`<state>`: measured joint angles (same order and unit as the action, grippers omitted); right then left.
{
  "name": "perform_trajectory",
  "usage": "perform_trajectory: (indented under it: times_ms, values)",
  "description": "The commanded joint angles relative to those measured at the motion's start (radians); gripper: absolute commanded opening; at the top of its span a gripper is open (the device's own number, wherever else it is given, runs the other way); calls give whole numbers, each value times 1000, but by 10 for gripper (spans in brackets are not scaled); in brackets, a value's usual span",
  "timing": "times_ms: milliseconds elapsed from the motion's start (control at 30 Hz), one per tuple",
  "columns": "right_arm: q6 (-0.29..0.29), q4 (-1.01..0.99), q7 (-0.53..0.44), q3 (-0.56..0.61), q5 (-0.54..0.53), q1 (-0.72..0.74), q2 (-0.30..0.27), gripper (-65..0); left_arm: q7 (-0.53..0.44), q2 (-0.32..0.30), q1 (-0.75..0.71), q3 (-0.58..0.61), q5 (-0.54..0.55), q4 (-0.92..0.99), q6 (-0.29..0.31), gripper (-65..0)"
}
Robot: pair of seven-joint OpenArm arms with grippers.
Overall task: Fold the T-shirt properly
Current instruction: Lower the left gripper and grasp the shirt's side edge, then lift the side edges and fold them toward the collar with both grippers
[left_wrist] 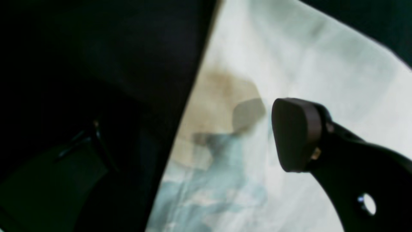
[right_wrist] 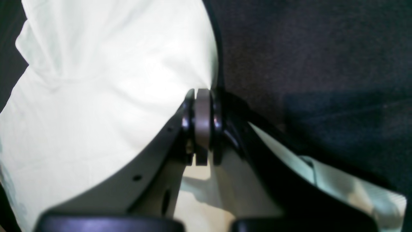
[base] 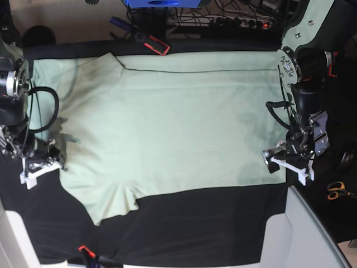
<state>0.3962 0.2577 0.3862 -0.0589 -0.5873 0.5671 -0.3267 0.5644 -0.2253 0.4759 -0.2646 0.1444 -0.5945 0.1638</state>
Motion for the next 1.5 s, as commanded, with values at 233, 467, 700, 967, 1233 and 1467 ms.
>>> perform_trajectory:
  times_ms: [233,467,700,967,1233,1467]
  values:
    - [13,15,-13,-3,-12,27,-13,-650,15,22,20,106,25,-8,15,-3]
    - [13,15,-13,-3,-12,27,-13,-650,15,28,20,101,25,-5,15,-259]
    - [13,15,-13,-3,-12,27,-13,-650,13,28,11,101,25,-2,12,-425]
    - [13,16,-13,-3,-12,27,-13,-650,13,28,11,101,25,-8,13,-603]
    - [13,102,-17,-3,-13,3,-13,-650,16,27,-24,112,22,-118,16,-650]
    - [13,179,-14,-5,-15,-32,-13,-650,22,33,-130,113,16,-308,16,-650]
